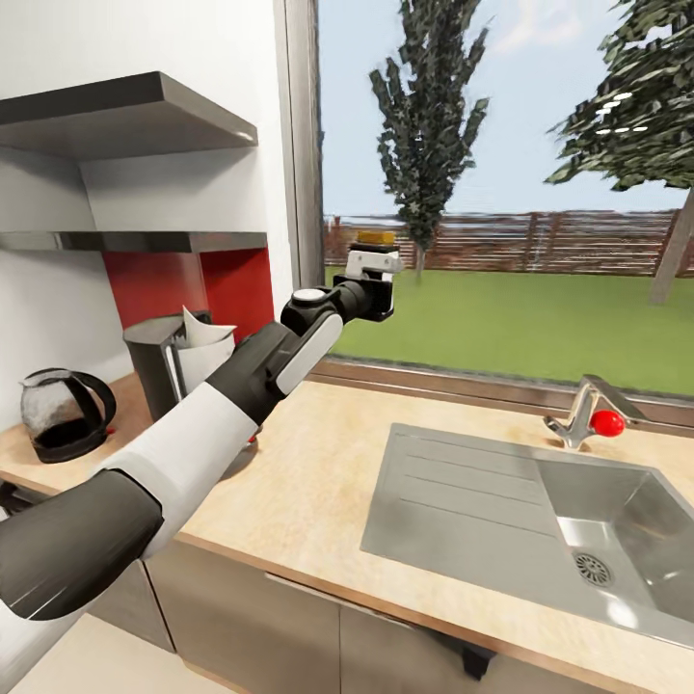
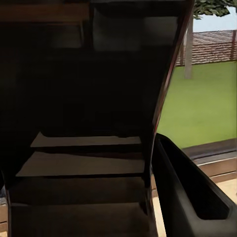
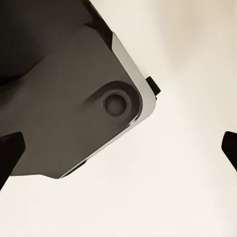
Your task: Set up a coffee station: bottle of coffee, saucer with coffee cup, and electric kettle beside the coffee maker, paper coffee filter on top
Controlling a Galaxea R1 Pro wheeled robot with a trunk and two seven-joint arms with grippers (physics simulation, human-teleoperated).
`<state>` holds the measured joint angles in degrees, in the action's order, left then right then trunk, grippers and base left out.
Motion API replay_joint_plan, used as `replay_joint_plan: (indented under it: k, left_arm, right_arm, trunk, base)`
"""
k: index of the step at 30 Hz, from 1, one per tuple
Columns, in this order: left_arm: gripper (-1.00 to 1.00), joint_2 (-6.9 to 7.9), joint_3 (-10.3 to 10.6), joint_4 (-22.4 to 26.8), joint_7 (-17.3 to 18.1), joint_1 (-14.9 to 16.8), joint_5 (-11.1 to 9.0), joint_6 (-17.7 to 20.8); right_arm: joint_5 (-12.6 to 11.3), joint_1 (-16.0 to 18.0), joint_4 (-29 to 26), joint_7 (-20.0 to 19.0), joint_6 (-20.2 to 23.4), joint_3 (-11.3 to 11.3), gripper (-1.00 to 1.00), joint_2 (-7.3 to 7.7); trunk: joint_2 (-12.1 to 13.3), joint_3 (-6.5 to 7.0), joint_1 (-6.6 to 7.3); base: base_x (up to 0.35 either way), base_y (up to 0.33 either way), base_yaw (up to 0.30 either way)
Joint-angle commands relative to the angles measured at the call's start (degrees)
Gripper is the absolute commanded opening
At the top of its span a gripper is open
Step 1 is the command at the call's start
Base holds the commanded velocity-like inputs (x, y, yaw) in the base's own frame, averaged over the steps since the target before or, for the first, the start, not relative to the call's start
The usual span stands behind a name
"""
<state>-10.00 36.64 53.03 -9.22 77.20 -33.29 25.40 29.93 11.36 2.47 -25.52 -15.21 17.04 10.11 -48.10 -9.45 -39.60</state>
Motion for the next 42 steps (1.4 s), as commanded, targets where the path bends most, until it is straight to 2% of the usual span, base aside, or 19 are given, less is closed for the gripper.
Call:
replay_joint_plan:
  k: [1,13,19,24,28,32,35,38,42]
  left_arm:
    - [-1.0,0.0,0.1,0.1,-0.4,0.1,-0.5,0.1]
    - [-1.0,0.0,0.0,-0.6,-0.7,-0.7,-0.5,0.1]
    - [-1.0,0.0,0.0,-0.8,-1.0,-2.2,-0.5,-0.1]
    - [-1.0,0.0,0.0,-2.2,-4.5,-4.3,-0.5,-3.3]
    - [-1.0,0.0,0.0,-4.1,-5.2,-5.3,-0.5,-4.9]
    - [-1.0,0.0,0.0,-7.3,-6.0,-6.6,-0.4,-9.0]
    - [-1.0,0.0,0.0,-8.8,-8.5,-6.9,-0.4,-10.1]
    - [-1.0,0.0,0.1,-9.9,-13.9,-7.1,-0.4,-11.3]
    - [-1.0,0.0,0.2,-10.1,-15.5,-8.2,-0.4,-12.4]
  right_arm:
    - [-0.2,0.1,0.2,0.0,-0.4,0.5,1.0,0.0]
    - [-0.2,0.1,0.2,0.0,-0.4,0.5,1.0,0.0]
    - [-0.2,0.1,0.2,0.0,-0.4,0.5,1.0,0.0]
    - [-0.2,0.1,0.2,0.0,-0.4,0.5,1.0,0.0]
    - [-0.2,0.1,0.2,0.0,-0.4,0.5,1.0,0.0]
    - [-0.2,0.1,0.2,0.0,-0.4,0.5,1.0,0.0]
    - [-0.2,0.1,0.2,0.0,-0.4,0.5,1.0,0.0]
    - [-0.2,0.1,0.2,0.0,-0.4,0.5,1.0,0.0]
    - [-0.2,0.1,0.2,0.0,-0.4,0.5,1.0,0.0]
  trunk:
    - [-0.5,-0.27,-0.24]
    - [-5.3,-2.43,-2.87]
    - [-7.7,-3.51,-4.19]
    - [-9.7,-4.4,-5.29]
    - [-11.3,-5.12,-6.17]
    - [-12.9,-5.84,-7.05]
    - [-14.1,-6.38,-7.71]
    - [-15.3,-6.92,-8.36]
    - [-16.9,-7.64,-9.24]
  base:
    - [0.0,0.0,0.0]
    - [0.0,0.0,0.0]
    - [0.0,0.0,0.0]
    - [0.0,0.0,0.0]
    - [0.0,0.0,0.0]
    - [0.0,0.0,0.0]
    - [0.0,0.0,0.0]
    - [0.0,0.0,0.0]
    - [0.0,0.0,0.0]
